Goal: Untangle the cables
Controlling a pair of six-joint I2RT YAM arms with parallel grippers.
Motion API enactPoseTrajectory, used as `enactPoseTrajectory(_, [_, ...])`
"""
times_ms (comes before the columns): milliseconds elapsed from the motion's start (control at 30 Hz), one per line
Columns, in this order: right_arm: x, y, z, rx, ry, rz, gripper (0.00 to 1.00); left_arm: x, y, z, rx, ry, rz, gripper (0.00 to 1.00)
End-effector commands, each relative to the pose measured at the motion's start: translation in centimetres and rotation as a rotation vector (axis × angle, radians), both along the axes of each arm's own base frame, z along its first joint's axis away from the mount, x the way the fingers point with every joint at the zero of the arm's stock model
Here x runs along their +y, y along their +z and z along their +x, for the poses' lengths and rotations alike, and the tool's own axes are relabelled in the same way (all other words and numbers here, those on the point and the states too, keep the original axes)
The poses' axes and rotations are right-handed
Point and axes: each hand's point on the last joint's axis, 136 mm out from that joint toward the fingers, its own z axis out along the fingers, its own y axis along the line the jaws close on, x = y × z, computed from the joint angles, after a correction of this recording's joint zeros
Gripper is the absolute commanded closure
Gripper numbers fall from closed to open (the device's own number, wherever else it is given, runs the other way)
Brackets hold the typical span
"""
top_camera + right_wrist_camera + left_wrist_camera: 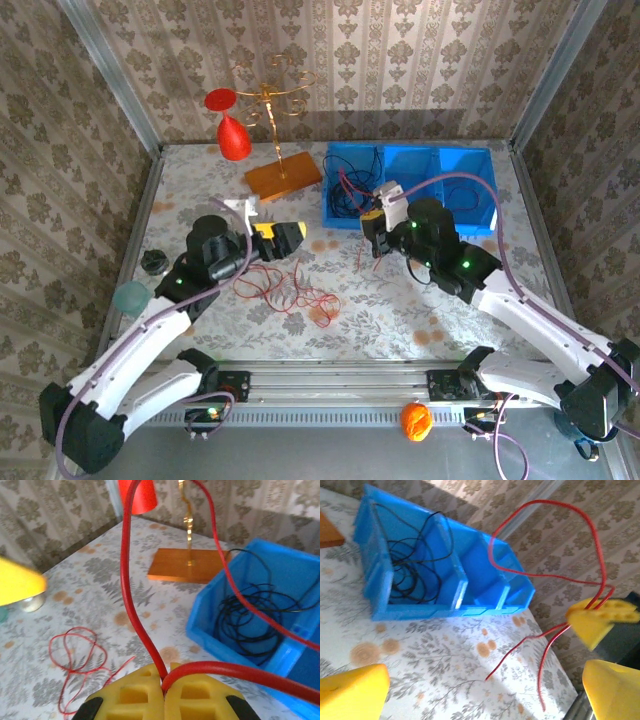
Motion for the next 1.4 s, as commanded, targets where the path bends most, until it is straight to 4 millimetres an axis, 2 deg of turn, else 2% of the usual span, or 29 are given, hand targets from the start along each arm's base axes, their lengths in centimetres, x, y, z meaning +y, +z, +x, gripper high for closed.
enactPoseTrajectory(0, [-2.3,3.7,1.4,-0.070,-0.109,0.033,1.00,1.6,-3.2,-1.0,0.068,0.033,0.060,0.00])
enactPoseTrajectory(167, [-4.2,5.7,4.1,-0.079,-0.213,0.041,1.00,3.6,-7.0,-2.4,0.138,0.089,0.096,0.00])
enactPoseTrajectory(333, [-5.6,6.4,6.3,-0.057,-0.286,0.024,1.00,4.9,-8.8,-3.0,0.181,0.126,0.134,0.00])
enactPoseTrajectory(533, [-8.5,5.9,8.9,-0.035,-0.428,-0.019,1.00,5.2,-9.3,-3.0,0.194,0.135,0.133,0.00])
enactPoseTrajectory(800, [-16.3,5.0,11.9,-0.024,-0.698,-0.064,1.00,5.0,-10.4,-3.0,0.212,0.126,0.123,0.00])
enactPoseTrajectory(1000, [-19.8,5.0,13.2,-0.064,-0.819,-0.068,1.00,4.5,-10.4,-2.6,0.225,0.115,0.117,0.00])
enactPoseTrajectory(1100, [-21.9,4.3,13.8,-0.074,-0.930,-0.095,1.00,4.4,-10.4,-2.3,0.228,0.119,0.109,0.00])
enactPoseTrajectory(1133, [-22.3,3.0,14.5,-0.059,-0.963,-0.122,1.00,4.4,-10.5,-2.3,0.229,0.119,0.108,0.00])
enactPoseTrajectory(1167, [-22.8,2.6,14.6,-0.062,-0.995,-0.136,1.00,4.3,-10.5,-2.2,0.231,0.119,0.104,0.00])
enactPoseTrajectory(1367, [-25.5,0.9,16.1,-0.041,-1.065,-0.161,1.00,4.2,-10.8,-2.3,0.242,0.115,0.110,0.00])
